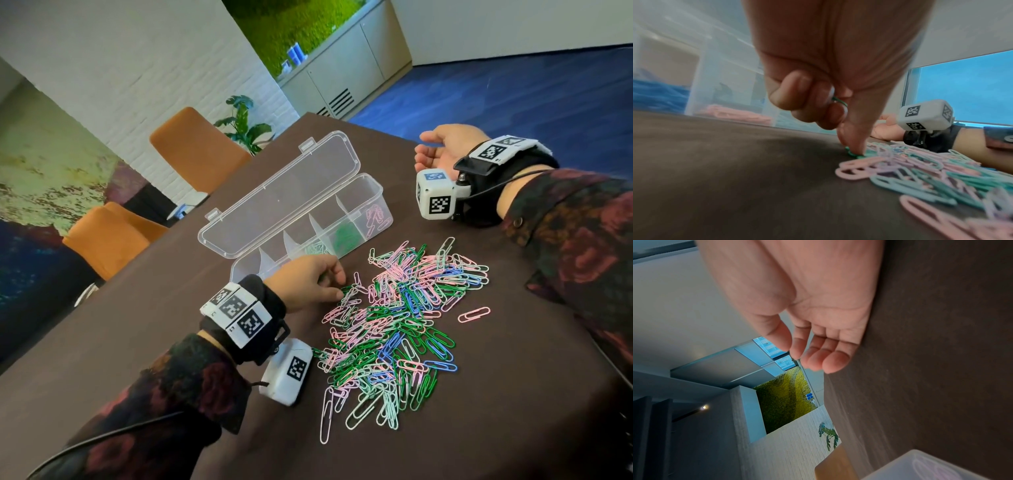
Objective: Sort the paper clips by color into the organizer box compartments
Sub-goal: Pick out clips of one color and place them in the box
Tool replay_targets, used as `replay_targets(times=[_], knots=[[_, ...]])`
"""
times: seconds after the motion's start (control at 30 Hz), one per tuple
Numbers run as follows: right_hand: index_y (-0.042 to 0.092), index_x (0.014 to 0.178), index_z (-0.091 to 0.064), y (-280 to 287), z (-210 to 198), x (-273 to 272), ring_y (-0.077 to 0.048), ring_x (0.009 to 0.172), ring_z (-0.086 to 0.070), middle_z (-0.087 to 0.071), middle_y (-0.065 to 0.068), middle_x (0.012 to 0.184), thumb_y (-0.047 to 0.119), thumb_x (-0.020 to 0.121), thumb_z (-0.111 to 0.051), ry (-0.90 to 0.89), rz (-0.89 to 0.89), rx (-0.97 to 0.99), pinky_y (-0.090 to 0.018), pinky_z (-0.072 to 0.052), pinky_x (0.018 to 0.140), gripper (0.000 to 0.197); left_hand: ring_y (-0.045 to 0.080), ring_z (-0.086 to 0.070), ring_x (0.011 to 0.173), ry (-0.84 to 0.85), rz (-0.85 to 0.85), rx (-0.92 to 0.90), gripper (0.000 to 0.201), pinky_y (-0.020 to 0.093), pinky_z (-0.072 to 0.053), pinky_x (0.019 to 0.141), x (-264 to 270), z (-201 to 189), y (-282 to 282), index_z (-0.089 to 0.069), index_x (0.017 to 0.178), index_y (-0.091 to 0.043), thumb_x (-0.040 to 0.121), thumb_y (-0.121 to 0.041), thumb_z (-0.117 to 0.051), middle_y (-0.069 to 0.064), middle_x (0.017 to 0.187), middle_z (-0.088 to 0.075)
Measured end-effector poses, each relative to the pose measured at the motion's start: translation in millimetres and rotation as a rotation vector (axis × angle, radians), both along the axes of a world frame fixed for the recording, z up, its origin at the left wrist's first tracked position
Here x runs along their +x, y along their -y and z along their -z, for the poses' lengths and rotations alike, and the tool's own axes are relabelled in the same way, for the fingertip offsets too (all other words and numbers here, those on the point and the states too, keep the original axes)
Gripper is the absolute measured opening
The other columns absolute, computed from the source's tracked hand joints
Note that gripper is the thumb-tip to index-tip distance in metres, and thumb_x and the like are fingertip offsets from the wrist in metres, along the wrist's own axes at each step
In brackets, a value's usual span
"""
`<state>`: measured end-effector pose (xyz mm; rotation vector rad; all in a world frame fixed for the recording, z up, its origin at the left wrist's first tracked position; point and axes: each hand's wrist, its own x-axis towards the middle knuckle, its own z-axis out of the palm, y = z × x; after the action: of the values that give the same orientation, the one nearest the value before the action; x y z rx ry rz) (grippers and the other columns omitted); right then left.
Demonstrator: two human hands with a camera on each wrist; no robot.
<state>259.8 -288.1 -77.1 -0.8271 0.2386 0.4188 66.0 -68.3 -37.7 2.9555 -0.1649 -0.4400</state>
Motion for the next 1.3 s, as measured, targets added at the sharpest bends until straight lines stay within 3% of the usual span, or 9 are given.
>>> replay_targets(times=[0.2, 0.43, 0.57, 0.8, 1.0, 1.17, 1.3], knots=[[0.008, 0.099, -0.056, -0.3, 1.1, 1.0, -0.013, 0.061, -0.052, -0.054, -0.002, 0.078, 0.017, 0.094, -0.047, 0.006, -0.004, 0.012, -0.026, -0.048, 0.053, 0.013, 0.0, -0.042, 0.051, -0.047, 0.001, 0.003, 0.007, 0.011, -0.034, 0.059, -6.3, 1.2, -2.9, -0.058, 0.09, -0.018, 0.089, -0.013, -0.063, -0.009, 0.062, -0.047], [0.008, 0.105, -0.056, -1.1, 1.7, 0.8, -0.013, 0.061, -0.053, -0.054, -0.002, 0.078, 0.018, 0.094, -0.047, 0.004, -0.007, 0.004, -0.024, -0.048, 0.053, 0.017, 0.004, -0.043, 0.061, -0.065, 0.028, -0.052, 0.021, 0.017, -0.035, 0.064, -16.0, 1.1, -2.4, -0.053, 0.099, -0.021, 0.086, -0.012, -0.067, -0.01, 0.067, -0.048], [0.009, 0.103, -0.056, -0.7, 1.8, 1.5, -0.013, 0.061, -0.053, -0.054, -0.002, 0.078, 0.018, 0.095, -0.046, 0.007, -0.002, 0.003, -0.023, -0.048, 0.052, 0.016, 0.004, -0.043, 0.061, -0.047, 0.033, 0.015, 0.019, 0.017, -0.035, 0.062, -15.3, 1.8, 3.9, -0.056, 0.102, -0.013, 0.086, -0.016, -0.067, -0.009, 0.068, -0.047], [0.008, 0.094, -0.057, -0.9, 2.3, 1.6, -0.012, 0.06, -0.052, -0.053, -0.002, 0.077, 0.018, 0.095, -0.047, 0.011, -0.019, 0.0, -0.024, -0.048, 0.053, 0.014, 0.006, -0.044, 0.06, -0.088, 0.045, 0.079, 0.012, 0.022, -0.039, 0.063, -15.2, 1.8, 10.6, -0.051, 0.085, -0.017, 0.089, -0.018, -0.062, -0.009, 0.068, -0.05], [0.008, 0.105, -0.058, -1.2, 1.7, 1.4, -0.013, 0.059, -0.053, -0.054, -0.002, 0.077, 0.018, 0.094, -0.049, 0.011, -0.01, -0.015, -0.023, -0.048, 0.049, 0.018, 0.006, -0.037, 0.054, -0.083, 0.08, 0.095, 0.031, 0.016, -0.031, 0.054, -18.2, 1.5, 7.8, -0.042, 0.067, -0.026, 0.09, -0.02, -0.061, -0.01, 0.062, -0.044], [0.007, 0.104, -0.059, -1.8, 1.3, 1.2, -0.012, 0.059, -0.053, -0.055, -0.002, 0.077, 0.019, 0.094, -0.049, 0.006, 0.004, -0.017, -0.022, -0.048, 0.049, 0.018, 0.002, -0.042, 0.054, -0.065, 0.017, 0.009, 0.026, 0.011, -0.034, 0.056, -24.8, -2.5, 5.0, -0.047, 0.07, -0.024, 0.087, -0.02, -0.066, -0.011, 0.065, -0.049], [0.006, 0.095, -0.058, -1.5, 1.4, 0.6, -0.012, 0.06, -0.052, -0.055, -0.002, 0.077, 0.018, 0.093, -0.051, -0.007, -0.007, -0.006, -0.025, -0.048, 0.052, 0.015, 0.004, -0.047, 0.056, -0.077, -0.079, -0.256, 0.025, 0.016, -0.038, 0.059, -30.8, -6.8, -1.5, -0.051, 0.069, -0.019, 0.082, -0.012, -0.072, -0.001, 0.065, -0.059]])
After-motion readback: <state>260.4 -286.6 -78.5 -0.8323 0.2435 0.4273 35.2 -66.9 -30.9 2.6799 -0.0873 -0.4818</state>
